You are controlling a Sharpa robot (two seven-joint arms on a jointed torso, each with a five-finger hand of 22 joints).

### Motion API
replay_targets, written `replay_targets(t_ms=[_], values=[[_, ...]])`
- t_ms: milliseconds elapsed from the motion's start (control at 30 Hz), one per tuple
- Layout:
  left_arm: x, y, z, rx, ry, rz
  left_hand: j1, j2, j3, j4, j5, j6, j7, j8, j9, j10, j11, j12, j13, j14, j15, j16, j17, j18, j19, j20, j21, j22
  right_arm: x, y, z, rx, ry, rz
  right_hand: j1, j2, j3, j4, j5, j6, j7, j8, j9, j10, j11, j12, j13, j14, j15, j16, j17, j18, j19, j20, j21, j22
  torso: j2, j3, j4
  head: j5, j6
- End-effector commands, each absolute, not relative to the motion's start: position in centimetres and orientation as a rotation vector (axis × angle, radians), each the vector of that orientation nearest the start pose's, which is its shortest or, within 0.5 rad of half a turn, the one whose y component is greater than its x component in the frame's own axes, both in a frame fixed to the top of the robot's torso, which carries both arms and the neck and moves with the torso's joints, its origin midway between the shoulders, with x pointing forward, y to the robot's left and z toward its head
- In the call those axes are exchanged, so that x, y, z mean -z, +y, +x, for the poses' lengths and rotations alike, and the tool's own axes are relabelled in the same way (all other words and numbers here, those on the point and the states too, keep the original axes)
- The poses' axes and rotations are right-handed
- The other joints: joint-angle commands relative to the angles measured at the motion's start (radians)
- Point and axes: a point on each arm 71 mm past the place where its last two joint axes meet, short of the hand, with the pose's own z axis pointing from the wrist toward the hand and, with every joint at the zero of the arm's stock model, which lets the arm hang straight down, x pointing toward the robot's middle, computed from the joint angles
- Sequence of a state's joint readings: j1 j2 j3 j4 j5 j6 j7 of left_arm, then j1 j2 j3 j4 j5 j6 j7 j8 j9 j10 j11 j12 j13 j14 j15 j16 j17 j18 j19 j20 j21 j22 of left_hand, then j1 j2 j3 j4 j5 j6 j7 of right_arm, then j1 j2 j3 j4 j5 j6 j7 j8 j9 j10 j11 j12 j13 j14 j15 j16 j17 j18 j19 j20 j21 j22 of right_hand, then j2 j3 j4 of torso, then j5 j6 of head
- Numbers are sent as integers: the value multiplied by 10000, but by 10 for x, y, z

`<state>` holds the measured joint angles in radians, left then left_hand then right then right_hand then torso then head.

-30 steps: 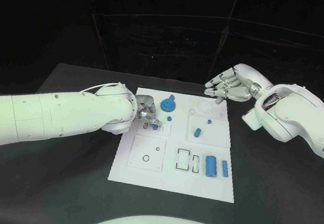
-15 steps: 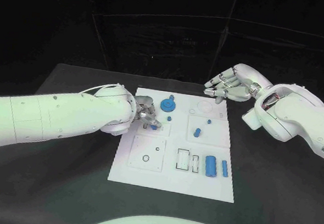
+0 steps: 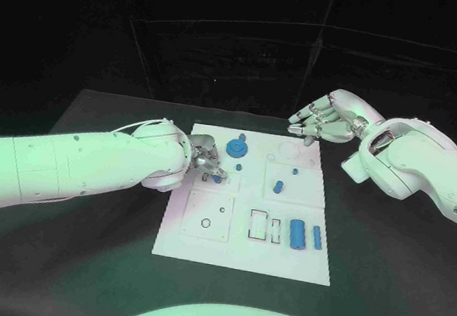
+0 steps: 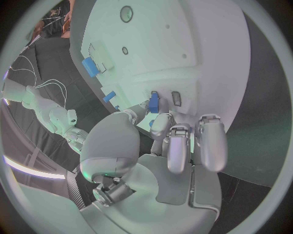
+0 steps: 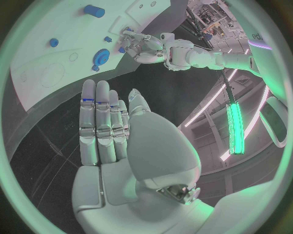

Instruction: Assemble the parts on the task board

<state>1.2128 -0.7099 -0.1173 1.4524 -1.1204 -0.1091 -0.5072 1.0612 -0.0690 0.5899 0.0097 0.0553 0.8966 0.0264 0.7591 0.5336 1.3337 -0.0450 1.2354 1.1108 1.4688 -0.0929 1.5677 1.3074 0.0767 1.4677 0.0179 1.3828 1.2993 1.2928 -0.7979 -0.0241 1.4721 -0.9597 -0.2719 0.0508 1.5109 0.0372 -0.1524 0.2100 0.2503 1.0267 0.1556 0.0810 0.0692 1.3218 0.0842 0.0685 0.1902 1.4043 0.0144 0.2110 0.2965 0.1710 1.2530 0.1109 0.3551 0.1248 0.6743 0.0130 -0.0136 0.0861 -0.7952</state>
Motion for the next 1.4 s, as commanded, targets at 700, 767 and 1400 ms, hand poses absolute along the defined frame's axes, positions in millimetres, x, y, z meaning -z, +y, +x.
replay_targets(t_ms=[700, 767, 1400], values=[[247, 184, 467, 6192, 18890, -4524, 280, 231, 736, -541, 10, -59, -6, 85, 44, 84, 20, 77, 30, 1020, -48, 31, 2634, -188, 60, -55, 83, 56, 136, -193, 511, -10076, 16644, 1850, -75, 51, 11, 78, 43, 20, 75, -48, -7, -97, -9, -50, -16, -42, 34, -48, -17, 110, 1, 96, -68, -25, -3, -4, 2, 38, -43], [247, 183, 466, 6249, 18698, -4521, 274, 222, 740, -541, 0, -61, -5, 88, 46, 85, 21, 77, 29, 1020, -48, 31, 2634, -188, 61, -56, 84, 57, 136, -193, 511, -10070, 16642, 1855, -84, 54, 9, 87, 44, 20, 76, -48, -6, -98, -7, -48, -17, -42, 35, -50, -17, 110, 1, 98, -73, -28, -4, -4, 2, 43, -50], [258, 183, 463, 5977, 18145, -3680, 365, -168, 612, -661, -77, -101, -32, 152, 87, 89, 3, 100, 39, 1020, -56, 31, 2634, -201, 86, -67, 123, 126, 137, -194, 512, -10063, 16652, 1881, -140, 78, -1, 144, 47, 21, 81, -48, -4, -101, 1, -38, -24, -38, 44, -62, -18, 113, 5, 109, -101, -44, -2, -17, -13, 32, -100]])
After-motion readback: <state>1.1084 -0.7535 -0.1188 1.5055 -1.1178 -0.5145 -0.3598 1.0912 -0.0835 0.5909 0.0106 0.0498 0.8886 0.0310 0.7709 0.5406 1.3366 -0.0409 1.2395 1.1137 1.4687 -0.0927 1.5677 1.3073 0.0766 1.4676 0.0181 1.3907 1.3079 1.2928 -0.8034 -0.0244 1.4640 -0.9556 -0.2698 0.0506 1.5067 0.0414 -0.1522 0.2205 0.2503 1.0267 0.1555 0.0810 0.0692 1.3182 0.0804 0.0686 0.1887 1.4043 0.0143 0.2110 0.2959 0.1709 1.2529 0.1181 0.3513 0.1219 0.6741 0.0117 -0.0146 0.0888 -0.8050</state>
